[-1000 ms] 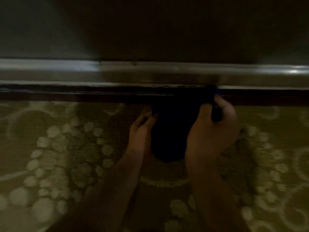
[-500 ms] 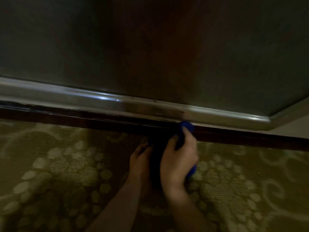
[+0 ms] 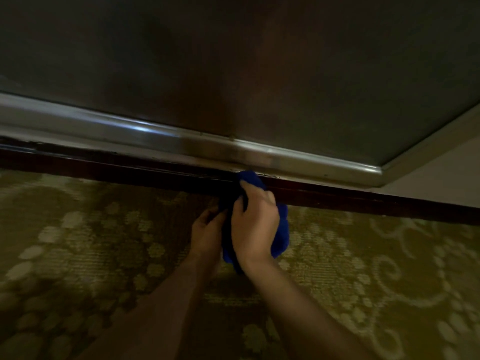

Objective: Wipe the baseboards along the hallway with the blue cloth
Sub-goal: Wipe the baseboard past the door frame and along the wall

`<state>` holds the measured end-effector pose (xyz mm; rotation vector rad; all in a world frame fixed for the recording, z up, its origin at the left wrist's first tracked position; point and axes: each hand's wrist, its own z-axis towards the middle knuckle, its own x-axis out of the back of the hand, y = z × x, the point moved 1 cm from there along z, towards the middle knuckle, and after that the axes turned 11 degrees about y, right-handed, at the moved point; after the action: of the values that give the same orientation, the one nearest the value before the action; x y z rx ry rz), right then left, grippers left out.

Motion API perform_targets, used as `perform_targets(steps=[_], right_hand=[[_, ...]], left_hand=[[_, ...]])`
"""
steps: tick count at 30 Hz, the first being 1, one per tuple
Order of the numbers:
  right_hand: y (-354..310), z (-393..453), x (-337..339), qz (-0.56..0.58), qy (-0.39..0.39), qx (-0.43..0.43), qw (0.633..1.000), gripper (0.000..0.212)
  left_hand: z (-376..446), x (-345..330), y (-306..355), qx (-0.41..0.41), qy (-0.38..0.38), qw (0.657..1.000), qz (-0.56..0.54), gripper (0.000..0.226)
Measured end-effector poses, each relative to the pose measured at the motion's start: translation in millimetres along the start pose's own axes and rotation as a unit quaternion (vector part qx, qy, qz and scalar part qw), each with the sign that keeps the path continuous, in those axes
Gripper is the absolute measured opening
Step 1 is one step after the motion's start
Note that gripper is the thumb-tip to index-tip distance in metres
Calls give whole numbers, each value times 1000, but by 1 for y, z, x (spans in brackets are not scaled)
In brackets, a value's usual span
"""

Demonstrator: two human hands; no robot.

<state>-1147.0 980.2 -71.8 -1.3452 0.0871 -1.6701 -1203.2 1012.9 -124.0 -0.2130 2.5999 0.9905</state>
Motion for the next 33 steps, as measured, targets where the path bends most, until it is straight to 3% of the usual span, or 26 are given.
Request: perform_targets(steps=[3, 7, 13, 16, 18, 20, 26, 28, 31, 33], right_hand=[[15, 9, 8, -6, -30, 39, 999, 35], [35, 26, 17, 11, 41, -80, 996, 32], [-17, 5, -11, -5, -47, 82, 996, 33], [3, 21, -2, 6, -64, 33, 997, 33], [12, 25, 6, 39, -7, -44, 998, 32], [7, 19, 5, 26, 28, -67, 997, 33], [-35, -1, -9, -21, -32, 141, 989, 29], [-32, 5, -7, -27, -69, 172, 982, 29], [-19, 20, 1, -13, -94, 75, 993, 32], [-15, 21, 3, -25, -62, 31, 997, 34]], left_hand=[[3, 1, -2, 8, -20, 1000, -7, 11], [8, 0, -3, 22, -23, 999, -10, 11], [3, 0, -1, -3, -18, 1000, -15, 19], [5, -1, -2, 14, -13, 1000, -21, 17], [7, 0, -4, 22, -2, 1000, -16, 12], [6, 0, -4, 27, -3, 1000, -2, 17], [-4, 3, 5, 59, -41, 997, 11, 37], [-5, 4, 3, 44, -52, 997, 22, 36], [-4, 6, 3, 28, -32, 999, 28, 26], [-7, 7, 5, 20, -29, 999, 22, 24]])
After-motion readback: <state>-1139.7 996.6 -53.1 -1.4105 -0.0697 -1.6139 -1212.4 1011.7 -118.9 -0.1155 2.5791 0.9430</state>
